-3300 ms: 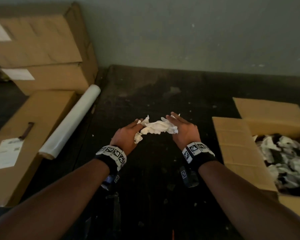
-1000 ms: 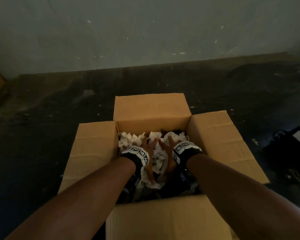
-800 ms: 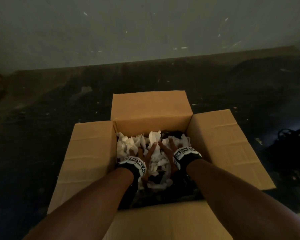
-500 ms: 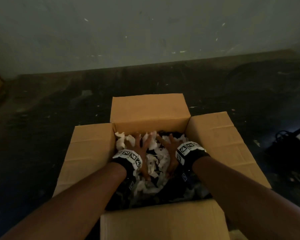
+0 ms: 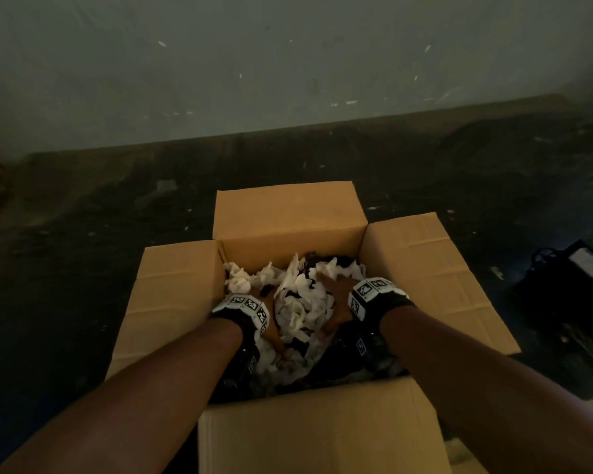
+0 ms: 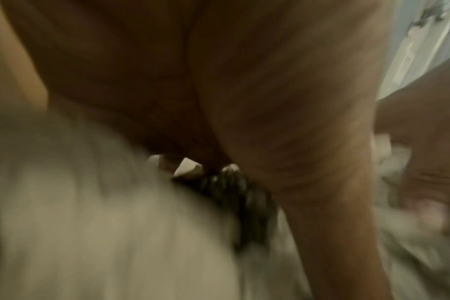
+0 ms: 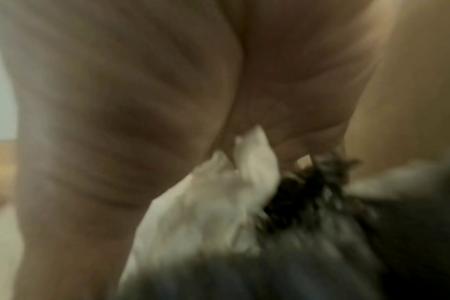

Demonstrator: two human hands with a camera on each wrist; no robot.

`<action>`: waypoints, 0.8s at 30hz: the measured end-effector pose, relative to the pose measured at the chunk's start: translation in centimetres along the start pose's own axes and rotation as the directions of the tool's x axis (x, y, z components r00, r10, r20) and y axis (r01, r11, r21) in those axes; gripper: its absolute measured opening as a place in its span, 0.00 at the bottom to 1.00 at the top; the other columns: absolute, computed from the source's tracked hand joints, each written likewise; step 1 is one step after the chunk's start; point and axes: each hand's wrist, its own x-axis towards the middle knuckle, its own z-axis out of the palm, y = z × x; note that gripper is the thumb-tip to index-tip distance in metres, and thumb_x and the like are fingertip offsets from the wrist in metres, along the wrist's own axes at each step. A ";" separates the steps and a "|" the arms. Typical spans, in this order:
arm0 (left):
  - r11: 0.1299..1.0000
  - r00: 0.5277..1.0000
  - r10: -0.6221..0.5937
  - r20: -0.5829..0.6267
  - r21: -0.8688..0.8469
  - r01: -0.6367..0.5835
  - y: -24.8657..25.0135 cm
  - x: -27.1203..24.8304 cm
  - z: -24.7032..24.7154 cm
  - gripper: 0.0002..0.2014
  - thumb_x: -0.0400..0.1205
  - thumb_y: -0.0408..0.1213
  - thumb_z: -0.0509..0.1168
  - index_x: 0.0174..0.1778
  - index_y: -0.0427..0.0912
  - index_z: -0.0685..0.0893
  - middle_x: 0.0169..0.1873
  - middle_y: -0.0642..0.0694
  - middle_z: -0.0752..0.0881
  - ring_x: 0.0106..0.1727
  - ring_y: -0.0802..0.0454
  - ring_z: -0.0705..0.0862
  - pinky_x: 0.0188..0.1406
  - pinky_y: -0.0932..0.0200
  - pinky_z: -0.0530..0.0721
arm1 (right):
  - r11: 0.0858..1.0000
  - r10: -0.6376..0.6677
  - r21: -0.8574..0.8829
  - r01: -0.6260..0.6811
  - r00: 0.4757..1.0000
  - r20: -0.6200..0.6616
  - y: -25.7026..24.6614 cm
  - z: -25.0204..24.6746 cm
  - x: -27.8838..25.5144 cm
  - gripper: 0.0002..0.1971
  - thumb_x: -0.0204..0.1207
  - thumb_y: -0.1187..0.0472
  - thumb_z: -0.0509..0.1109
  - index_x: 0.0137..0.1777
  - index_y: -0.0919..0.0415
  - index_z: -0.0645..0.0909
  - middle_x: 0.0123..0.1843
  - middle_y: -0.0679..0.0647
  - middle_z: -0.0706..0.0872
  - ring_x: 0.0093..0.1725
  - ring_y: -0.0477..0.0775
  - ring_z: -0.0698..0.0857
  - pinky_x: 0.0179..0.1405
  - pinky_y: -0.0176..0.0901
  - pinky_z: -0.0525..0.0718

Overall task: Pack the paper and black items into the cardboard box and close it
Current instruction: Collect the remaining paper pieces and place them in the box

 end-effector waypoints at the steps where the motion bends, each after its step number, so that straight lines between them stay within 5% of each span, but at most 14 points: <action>1: 1.000 0.999 0.013 -0.036 -0.023 -0.014 -0.8 2.0 1.0 0.81 0.42 0.89 0.67 0.88 0.59 0.39 0.88 0.42 0.57 0.81 0.31 0.68 0.69 0.23 0.75 | 1.000 -0.026 0.012 0.026 1.000 -0.006 -0.6 -0.8 -1.4 0.76 0.37 0.11 0.69 0.79 0.28 0.23 0.90 0.54 0.48 0.85 0.69 0.60 0.76 0.71 0.71; 2: 0.998 0.997 0.010 -0.071 -0.060 -0.014 -2.2 5.7 2.6 0.82 0.37 0.89 0.66 0.87 0.63 0.41 0.88 0.45 0.58 0.81 0.32 0.69 0.69 0.23 0.76 | 0.998 -0.045 0.032 0.046 0.999 -0.010 -1.1 -1.7 -2.4 0.75 0.41 0.13 0.71 0.82 0.32 0.27 0.90 0.53 0.43 0.87 0.67 0.55 0.79 0.71 0.66; 5: 0.991 0.984 0.047 -0.172 -0.113 -0.067 -3.9 6.0 0.7 0.77 0.41 0.83 0.73 0.85 0.69 0.43 0.85 0.47 0.65 0.75 0.31 0.76 0.63 0.23 0.79 | 0.998 -0.036 0.040 0.038 0.997 -0.065 -2.5 -3.3 -3.1 0.70 0.54 0.21 0.76 0.86 0.39 0.33 0.90 0.58 0.42 0.87 0.70 0.50 0.80 0.76 0.60; 7: 0.982 0.955 0.056 -0.290 -0.156 -0.105 -3.5 1.8 -2.5 0.66 0.49 0.76 0.77 0.84 0.66 0.55 0.80 0.48 0.73 0.70 0.35 0.81 0.62 0.29 0.83 | 0.999 -0.027 0.039 0.033 0.991 -0.129 -3.9 -4.5 -3.7 0.62 0.66 0.30 0.76 0.88 0.44 0.37 0.89 0.62 0.48 0.85 0.73 0.53 0.78 0.76 0.62; 9: 0.967 0.898 0.030 -0.438 -0.215 -0.137 -2.6 -5.1 -5.9 0.43 0.65 0.65 0.77 0.76 0.59 0.72 0.72 0.47 0.81 0.66 0.39 0.84 0.64 0.38 0.85 | 0.993 -0.036 0.097 0.063 0.965 -0.260 -5.6 -5.2 -4.2 0.50 0.76 0.43 0.74 0.88 0.48 0.43 0.87 0.63 0.54 0.84 0.71 0.58 0.78 0.70 0.67; 14: 0.948 0.787 -0.099 -0.610 -0.299 -0.112 -5.9 -13.5 -8.3 0.30 0.77 0.49 0.73 0.76 0.54 0.75 0.70 0.46 0.78 0.69 0.40 0.80 0.64 0.45 0.83 | 0.949 -0.086 0.213 0.231 0.843 -0.531 -12.8 -4.4 -4.4 0.42 0.79 0.42 0.66 0.87 0.52 0.50 0.85 0.63 0.61 0.79 0.69 0.69 0.75 0.62 0.73; 18: 0.944 0.744 -0.159 -0.649 -0.320 -0.077 -11.1 -16.7 -6.1 0.28 0.80 0.46 0.70 0.78 0.54 0.74 0.72 0.47 0.74 0.72 0.43 0.75 0.63 0.44 0.83 | 0.930 -0.149 0.249 0.269 0.898 -0.415 -20.5 -2.7 -3.5 0.49 0.77 0.33 0.65 0.88 0.46 0.39 0.89 0.63 0.46 0.85 0.68 0.60 0.81 0.60 0.65; 21: 0.954 0.737 -0.183 -0.651 -0.299 -0.027 -14.7 -18.2 -3.3 0.34 0.80 0.53 0.68 0.83 0.56 0.67 0.81 0.46 0.66 0.79 0.43 0.68 0.72 0.42 0.77 | 0.956 -0.150 0.204 0.209 0.951 -0.270 -24.5 -2.0 -2.4 0.54 0.73 0.28 0.66 0.86 0.39 0.31 0.87 0.59 0.26 0.87 0.71 0.50 0.83 0.64 0.60; 24: 0.942 0.748 -0.224 -0.625 -0.337 0.000 -18.4 -18.9 0.3 0.37 0.81 0.59 0.65 0.85 0.59 0.61 0.86 0.44 0.57 0.83 0.40 0.63 0.78 0.38 0.71 | 0.983 -0.107 0.124 0.135 0.972 -0.210 -26.3 -2.0 -0.7 0.60 0.70 0.29 0.72 0.85 0.41 0.29 0.81 0.62 0.16 0.86 0.76 0.47 0.83 0.68 0.59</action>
